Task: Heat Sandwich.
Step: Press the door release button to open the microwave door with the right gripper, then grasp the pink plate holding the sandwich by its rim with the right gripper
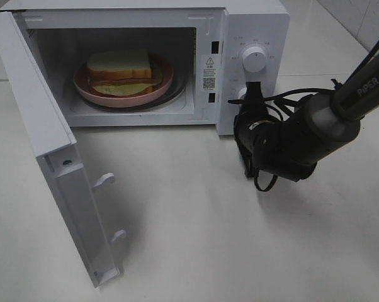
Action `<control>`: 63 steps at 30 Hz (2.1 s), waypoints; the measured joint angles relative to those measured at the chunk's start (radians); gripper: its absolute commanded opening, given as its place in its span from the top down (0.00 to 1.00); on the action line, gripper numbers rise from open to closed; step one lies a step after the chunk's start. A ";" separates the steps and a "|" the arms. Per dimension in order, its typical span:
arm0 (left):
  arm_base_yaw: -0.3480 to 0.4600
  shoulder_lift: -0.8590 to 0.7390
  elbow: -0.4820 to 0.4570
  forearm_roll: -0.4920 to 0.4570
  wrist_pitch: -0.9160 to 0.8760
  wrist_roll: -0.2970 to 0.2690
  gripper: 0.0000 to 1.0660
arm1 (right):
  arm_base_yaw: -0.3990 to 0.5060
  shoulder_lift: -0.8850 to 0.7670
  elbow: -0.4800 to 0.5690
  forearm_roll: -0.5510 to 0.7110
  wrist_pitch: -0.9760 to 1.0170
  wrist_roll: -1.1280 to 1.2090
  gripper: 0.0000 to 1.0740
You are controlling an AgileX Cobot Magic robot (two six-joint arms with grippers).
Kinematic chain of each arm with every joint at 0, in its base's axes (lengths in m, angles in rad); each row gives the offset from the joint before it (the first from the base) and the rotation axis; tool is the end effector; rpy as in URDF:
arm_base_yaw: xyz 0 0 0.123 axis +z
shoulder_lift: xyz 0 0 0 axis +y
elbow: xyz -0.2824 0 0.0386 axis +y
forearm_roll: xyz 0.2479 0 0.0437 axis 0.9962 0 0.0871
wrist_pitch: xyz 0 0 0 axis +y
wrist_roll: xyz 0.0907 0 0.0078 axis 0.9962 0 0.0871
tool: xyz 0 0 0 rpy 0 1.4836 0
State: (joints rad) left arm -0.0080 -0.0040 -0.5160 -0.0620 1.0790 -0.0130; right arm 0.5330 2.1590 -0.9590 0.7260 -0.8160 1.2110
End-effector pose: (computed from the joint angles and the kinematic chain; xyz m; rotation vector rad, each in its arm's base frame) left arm -0.0082 -0.0049 0.2802 -0.0008 2.0422 -0.0873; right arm 0.3595 0.1610 0.0872 1.4617 1.4947 0.9713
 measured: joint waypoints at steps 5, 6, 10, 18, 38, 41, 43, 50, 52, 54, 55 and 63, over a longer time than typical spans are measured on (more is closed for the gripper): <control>0.000 0.000 0.000 0.000 0.000 0.000 0.06 | 0.007 -0.006 0.018 -0.021 -0.019 0.036 1.00; 0.000 0.000 0.000 0.000 0.000 0.000 0.06 | 0.012 -0.006 0.023 -0.021 -0.031 0.041 1.00; 0.000 0.000 0.000 0.000 0.000 0.000 0.06 | 0.020 -0.008 0.033 -0.020 -0.048 0.047 1.00; 0.000 0.000 0.000 0.000 0.000 0.000 0.06 | 0.035 -0.063 0.087 -0.041 -0.021 0.042 1.00; 0.000 0.000 0.000 0.000 0.000 0.000 0.06 | 0.036 -0.378 0.323 -0.156 0.256 -0.207 0.99; 0.000 0.000 0.000 0.000 0.000 0.000 0.06 | 0.036 -0.445 0.327 -0.162 0.357 -0.346 0.99; 0.000 0.000 0.000 0.000 0.000 0.000 0.06 | 0.036 -0.463 0.327 -0.163 0.380 -0.378 0.98; 0.000 0.000 0.000 0.000 0.000 0.000 0.06 | 0.036 -0.581 0.328 -0.166 0.535 -0.637 0.97; 0.000 0.000 0.000 0.000 0.000 0.000 0.06 | 0.036 -0.628 0.328 -0.166 0.599 -0.718 0.96; 0.000 0.000 0.000 0.000 0.000 0.000 0.06 | 0.036 -0.643 0.328 -0.166 0.618 -0.742 0.96; 0.000 0.000 0.000 0.000 0.000 0.000 0.06 | 0.036 -0.655 0.328 -0.166 0.634 -0.758 0.96; 0.000 0.000 0.000 0.000 0.000 0.000 0.06 | 0.036 -0.717 0.304 -0.215 0.795 -0.834 0.95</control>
State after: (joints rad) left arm -0.0080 -0.0040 -0.5160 -0.0620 1.0790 -0.0130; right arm 0.5690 1.4420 -0.6550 0.5110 -0.0210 0.3770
